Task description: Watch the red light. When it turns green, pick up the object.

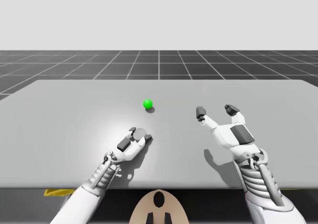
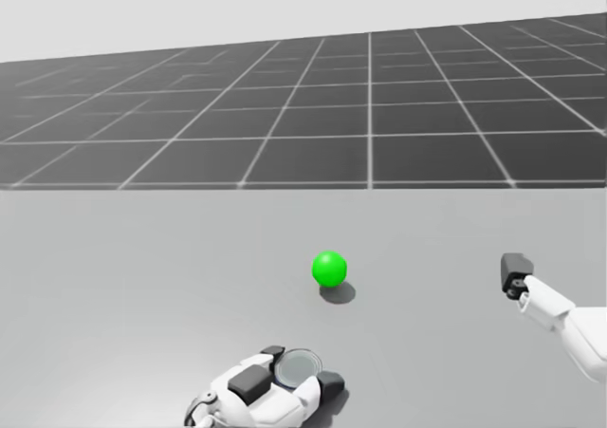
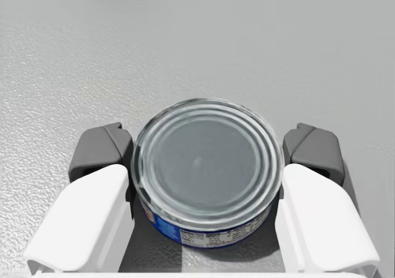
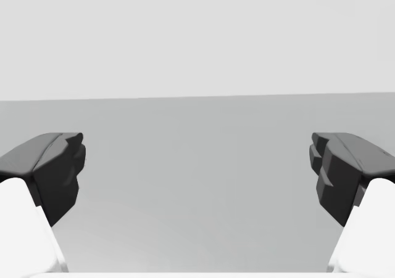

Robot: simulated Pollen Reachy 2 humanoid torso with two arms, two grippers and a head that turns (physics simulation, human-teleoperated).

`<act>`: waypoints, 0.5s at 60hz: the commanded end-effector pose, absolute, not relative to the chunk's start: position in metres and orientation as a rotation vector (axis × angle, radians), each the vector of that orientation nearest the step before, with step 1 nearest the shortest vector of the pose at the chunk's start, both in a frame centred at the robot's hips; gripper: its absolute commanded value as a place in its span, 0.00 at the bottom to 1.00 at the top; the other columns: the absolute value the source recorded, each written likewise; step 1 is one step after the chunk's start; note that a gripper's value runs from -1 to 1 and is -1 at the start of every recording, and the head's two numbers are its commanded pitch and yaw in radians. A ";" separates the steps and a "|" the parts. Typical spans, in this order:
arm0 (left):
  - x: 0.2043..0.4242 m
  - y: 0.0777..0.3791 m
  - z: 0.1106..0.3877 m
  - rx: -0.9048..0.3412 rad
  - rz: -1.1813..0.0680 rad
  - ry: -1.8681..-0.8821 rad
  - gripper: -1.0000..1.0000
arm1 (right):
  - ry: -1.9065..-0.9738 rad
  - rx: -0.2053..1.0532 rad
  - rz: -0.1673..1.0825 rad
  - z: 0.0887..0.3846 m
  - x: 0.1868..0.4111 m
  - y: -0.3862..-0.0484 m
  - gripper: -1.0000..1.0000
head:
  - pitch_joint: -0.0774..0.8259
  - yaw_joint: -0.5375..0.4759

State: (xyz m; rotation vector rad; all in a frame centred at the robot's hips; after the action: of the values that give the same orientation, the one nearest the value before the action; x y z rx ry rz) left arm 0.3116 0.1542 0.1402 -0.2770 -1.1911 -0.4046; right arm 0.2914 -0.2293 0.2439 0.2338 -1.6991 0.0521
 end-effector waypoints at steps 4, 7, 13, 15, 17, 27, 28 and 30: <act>0.308 0.149 0.162 -0.324 -0.323 -1.218 0.98 | -1.681 0.287 0.060 0.243 0.291 -0.228 0.00 | 0.43 0.68; 0.310 0.153 0.177 -0.334 -0.306 -1.246 0.98 | -1.670 0.297 0.063 0.242 0.291 -0.228 0.00 | 0.42 0.69; 0.313 0.159 0.205 -0.338 -0.285 -1.302 0.98 | -1.664 0.300 0.061 0.242 0.291 -0.227 0.00 | 0.42 0.69; 0.314 0.161 0.218 -0.342 -0.278 -1.329 0.98 | -1.662 0.299 0.061 0.242 0.291 -0.227 0.00 | 0.42 0.69; 0.313 0.163 0.233 -0.344 -0.273 -1.365 0.98 | -1.662 0.296 0.063 0.241 0.291 -0.226 0.00 | 0.41 0.69; 0.299 0.165 0.310 -0.334 -0.291 -1.534 0.98 | -1.666 0.305 0.088 0.241 0.290 -0.227 0.00 | 0.40 0.69; 0.298 0.165 0.316 -0.334 -0.291 -1.546 0.98 | -1.667 0.301 0.087 0.241 0.290 -0.227 0.00 | 0.40 0.69; 0.291 0.165 0.338 -0.334 -0.297 -1.598 0.99 | -1.669 0.299 0.094 0.241 0.290 -0.227 0.00 | 0.40 0.68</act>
State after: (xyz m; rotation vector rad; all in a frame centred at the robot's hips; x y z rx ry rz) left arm 0.2998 0.1667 0.2635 -0.3202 -1.4156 -0.2905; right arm 0.2906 -0.2279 0.2421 0.2902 -1.6685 0.0811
